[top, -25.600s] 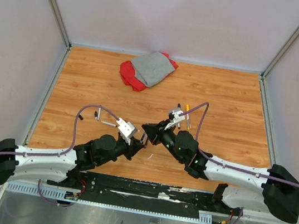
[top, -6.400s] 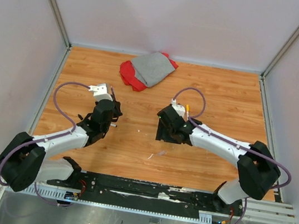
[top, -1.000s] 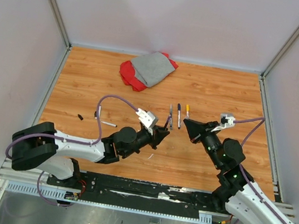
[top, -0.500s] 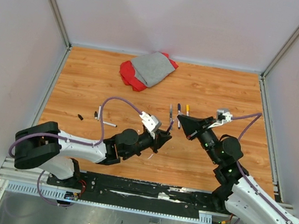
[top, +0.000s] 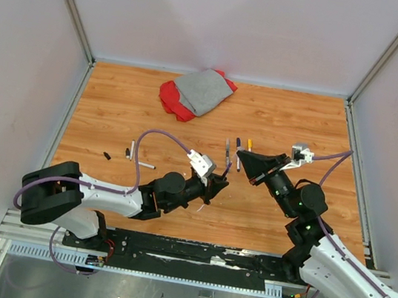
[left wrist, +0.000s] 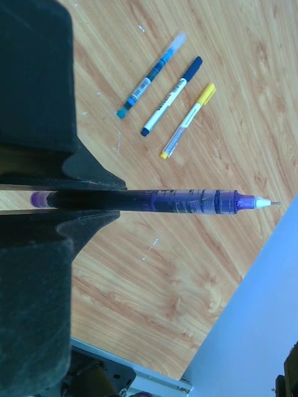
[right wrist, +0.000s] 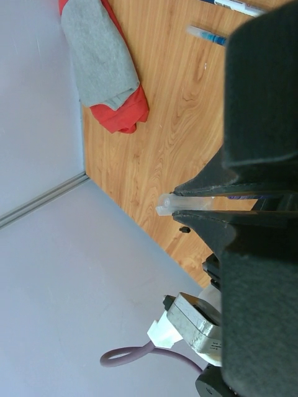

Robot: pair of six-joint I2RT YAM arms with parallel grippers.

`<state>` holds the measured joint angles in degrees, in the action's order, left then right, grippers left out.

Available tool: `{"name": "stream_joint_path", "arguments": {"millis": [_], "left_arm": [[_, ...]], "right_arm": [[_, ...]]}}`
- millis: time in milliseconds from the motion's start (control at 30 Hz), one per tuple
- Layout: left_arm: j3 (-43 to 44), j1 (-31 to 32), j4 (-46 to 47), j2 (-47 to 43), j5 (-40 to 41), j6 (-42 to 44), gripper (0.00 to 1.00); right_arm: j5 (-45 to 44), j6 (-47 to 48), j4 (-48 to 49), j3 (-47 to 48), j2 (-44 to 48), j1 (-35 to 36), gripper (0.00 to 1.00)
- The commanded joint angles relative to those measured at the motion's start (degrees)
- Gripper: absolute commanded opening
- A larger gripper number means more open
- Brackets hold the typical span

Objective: Insert the pens into the pen caps
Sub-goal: Insert the pen cap onto the pen.

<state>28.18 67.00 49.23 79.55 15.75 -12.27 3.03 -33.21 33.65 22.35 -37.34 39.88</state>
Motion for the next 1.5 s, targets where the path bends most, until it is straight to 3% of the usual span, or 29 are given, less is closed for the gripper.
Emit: {"name": "stream_joint_path", "arguments": {"millis": [0,1467], "left_arm": [[1.60,0.84,2.28,0.59,0.25,1.11,0.00],[1.86,0.94,2.13,1.11,2.06,1.55,0.01]], "right_arm": [[1.77,0.47,1.50,1.83,0.87,-0.48,0.01],[4.34,3.09,-10.84,1.41,-2.24,-0.37,0.01]]}}
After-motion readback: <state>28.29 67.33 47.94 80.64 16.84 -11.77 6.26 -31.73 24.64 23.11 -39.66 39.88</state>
